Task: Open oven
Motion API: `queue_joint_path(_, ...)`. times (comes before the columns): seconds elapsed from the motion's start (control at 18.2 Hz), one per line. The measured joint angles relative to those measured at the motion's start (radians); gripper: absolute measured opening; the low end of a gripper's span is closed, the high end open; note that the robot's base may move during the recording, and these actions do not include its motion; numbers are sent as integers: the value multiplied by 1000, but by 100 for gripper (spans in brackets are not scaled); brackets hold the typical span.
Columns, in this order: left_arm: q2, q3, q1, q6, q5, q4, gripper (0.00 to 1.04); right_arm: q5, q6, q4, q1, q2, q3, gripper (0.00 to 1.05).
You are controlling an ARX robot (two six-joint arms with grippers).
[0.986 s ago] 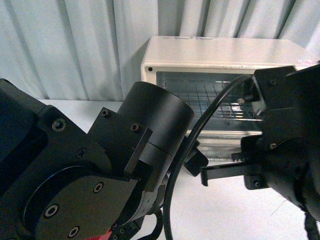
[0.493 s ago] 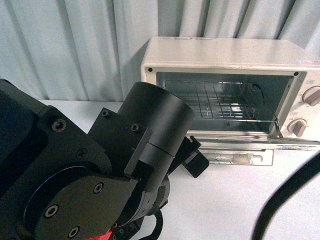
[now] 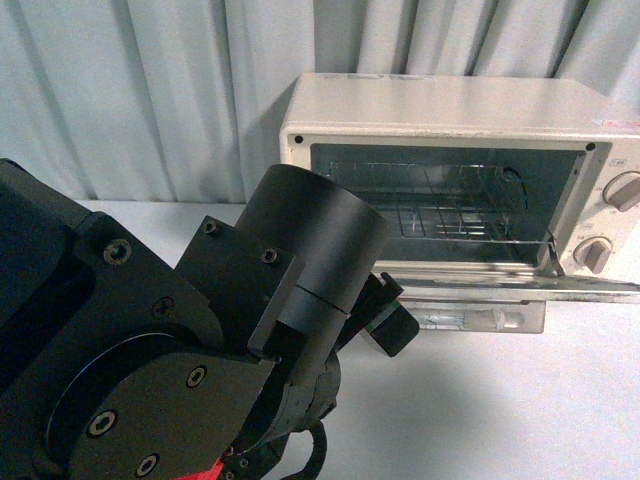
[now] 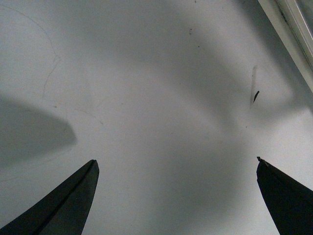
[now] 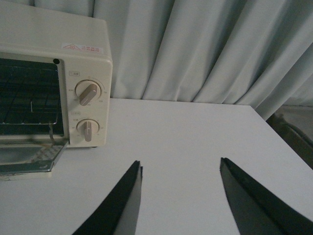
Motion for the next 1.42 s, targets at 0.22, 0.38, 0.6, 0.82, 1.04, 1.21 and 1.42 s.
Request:
queue_joint_path(0.22, 0, -1, -1, 0, -1, 0, 98, -318, 146, 182, -35, -21, -72, 33)
queue_joint_path(0.38, 0, -2, -1, 1, 1, -2, 98, -323, 201, 126, 9, -89, -111, 4)
queue_joint_path(0.6, 0, -2, -1, 1, 1, -1, 98, -217, 214, -8, 143, -256, -112, 2)
queue_joint_path(0.82, 0, -2, -1, 2, 1, -2, 98, -202, 215, -115, 135, -375, -112, 2)
queue_joint_path(1.04, 0, -2, -1, 3, 1, -2, 98, -202, 215, -204, 135, -461, -112, 2)
queue_joint_path(1.21, 0, -2, -1, 3, 2, -2, 98, -202, 215, -260, 135, -515, -112, 2)
queue_joint_path(1.42, 0, -2, -1, 3, 2, -2, 98, -202, 215, -318, 135, -573, -112, 2)
